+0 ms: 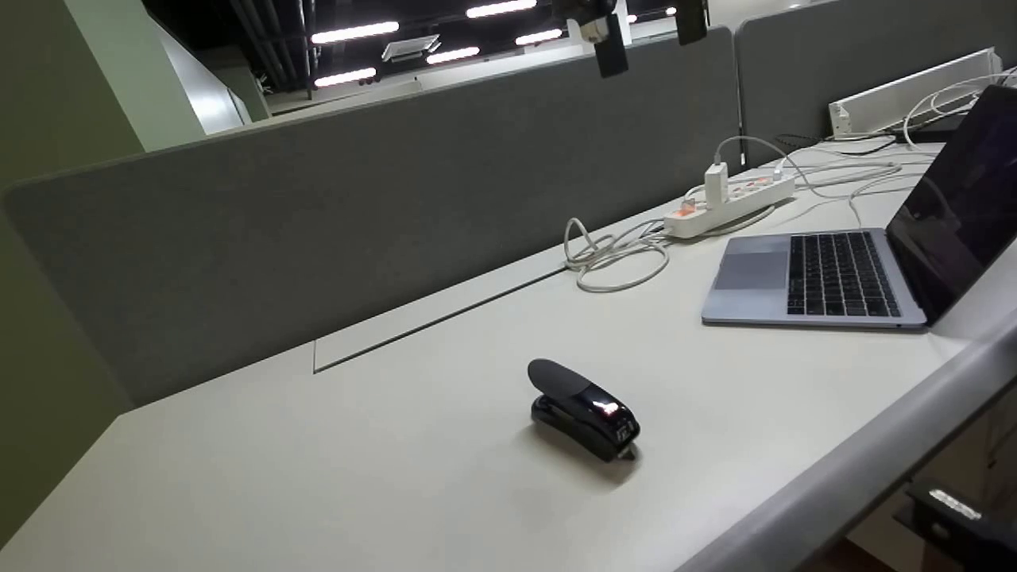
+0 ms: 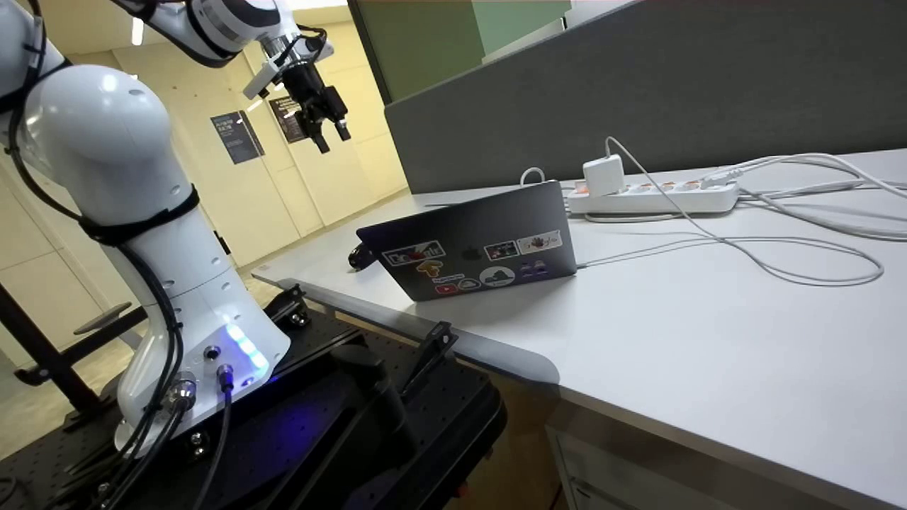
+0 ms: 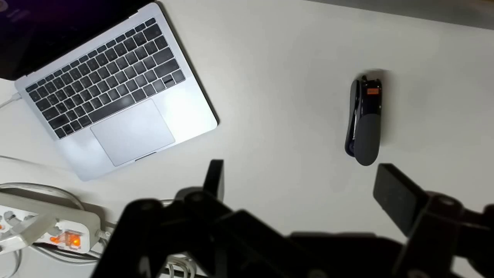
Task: Close the laptop.
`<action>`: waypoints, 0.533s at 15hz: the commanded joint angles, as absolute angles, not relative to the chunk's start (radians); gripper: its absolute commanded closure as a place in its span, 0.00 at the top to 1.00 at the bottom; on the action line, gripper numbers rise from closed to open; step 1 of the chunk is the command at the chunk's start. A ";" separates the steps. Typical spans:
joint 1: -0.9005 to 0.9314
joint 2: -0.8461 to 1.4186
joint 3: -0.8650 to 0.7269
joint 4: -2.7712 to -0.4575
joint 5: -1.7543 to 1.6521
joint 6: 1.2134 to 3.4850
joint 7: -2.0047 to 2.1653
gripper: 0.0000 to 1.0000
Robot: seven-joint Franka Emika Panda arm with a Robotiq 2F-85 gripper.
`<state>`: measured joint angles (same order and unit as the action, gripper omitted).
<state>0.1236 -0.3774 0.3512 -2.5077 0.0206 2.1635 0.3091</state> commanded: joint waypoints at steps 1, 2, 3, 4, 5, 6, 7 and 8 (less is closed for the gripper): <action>0.149 -0.374 0.327 -2.506 0.009 2.162 0.318 1.00; 0.152 -0.373 0.328 -2.510 0.008 2.167 0.320 1.00; 0.159 -0.373 0.326 -2.514 0.017 2.162 0.321 1.00; 0.167 -0.376 0.323 -2.520 0.029 2.159 0.317 1.00; 0.182 -0.383 0.317 -2.533 0.050 2.154 0.298 1.00; 0.194 -0.393 0.314 -2.547 0.064 2.147 0.287 1.00; 0.207 -0.405 0.310 -2.564 0.080 2.139 0.275 1.00; 0.219 -0.418 0.304 -2.584 0.096 2.128 0.260 1.00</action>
<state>0.1737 -0.3732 0.3336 -2.5319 0.0541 2.1548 0.2921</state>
